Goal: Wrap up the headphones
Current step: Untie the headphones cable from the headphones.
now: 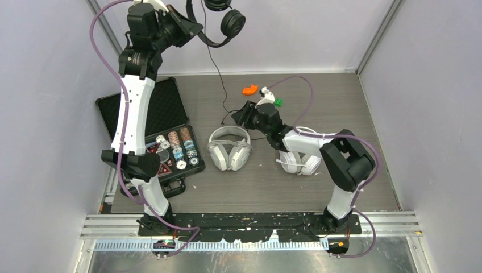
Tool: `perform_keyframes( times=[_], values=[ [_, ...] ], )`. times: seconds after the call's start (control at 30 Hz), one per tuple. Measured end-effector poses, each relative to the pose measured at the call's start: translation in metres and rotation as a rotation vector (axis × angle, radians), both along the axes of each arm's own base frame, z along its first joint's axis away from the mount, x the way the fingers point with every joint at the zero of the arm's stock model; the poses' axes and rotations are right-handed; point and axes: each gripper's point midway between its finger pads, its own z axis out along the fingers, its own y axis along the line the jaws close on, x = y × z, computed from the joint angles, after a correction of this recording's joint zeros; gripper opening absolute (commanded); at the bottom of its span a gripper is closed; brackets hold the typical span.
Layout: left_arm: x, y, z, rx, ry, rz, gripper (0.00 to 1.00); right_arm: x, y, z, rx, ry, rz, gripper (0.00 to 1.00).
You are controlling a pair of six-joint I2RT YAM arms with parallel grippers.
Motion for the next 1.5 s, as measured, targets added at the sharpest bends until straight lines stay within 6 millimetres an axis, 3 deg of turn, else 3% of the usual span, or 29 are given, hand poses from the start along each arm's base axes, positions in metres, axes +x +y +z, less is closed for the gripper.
perform_keyframes(
  times=[0.17, 0.4, 0.83, 1.13, 1.23, 1.4, 1.5],
  values=[
    [-0.001, -0.003, 0.0, 0.0, -0.001, -0.006, 0.0, -0.011, 0.021, -0.019, -0.006, 0.034, -0.006, 0.57],
    [-0.002, -0.006, 0.0, 0.0, -0.002, -0.013, 0.0, -0.007, 0.046, -0.023, 0.005, 0.028, -0.042, 0.57],
    [-0.002, -0.006, -0.001, 0.017, -0.009, -0.015, 0.0, 0.029, 0.063, -0.021, -0.01, 0.001, -0.154, 0.55],
    [-0.002, -0.006, -0.001, 0.021, -0.01, -0.013, 0.0, 0.037, 0.058, -0.039, -0.059, 0.022, -0.204, 0.51],
    [-0.002, -0.006, -0.001, 0.022, -0.01, -0.012, 0.0, 0.04, 0.061, -0.046, -0.06, 0.031, -0.206, 0.44],
    [-0.002, -0.006, -0.001, 0.022, -0.008, -0.012, 0.0, 0.04, 0.062, -0.052, -0.066, 0.04, -0.201, 0.05],
    [-0.001, -0.004, -0.004, 0.027, 0.001, -0.001, 0.0, 0.039, 0.062, -0.052, -0.071, 0.032, -0.19, 0.0]
  ],
)
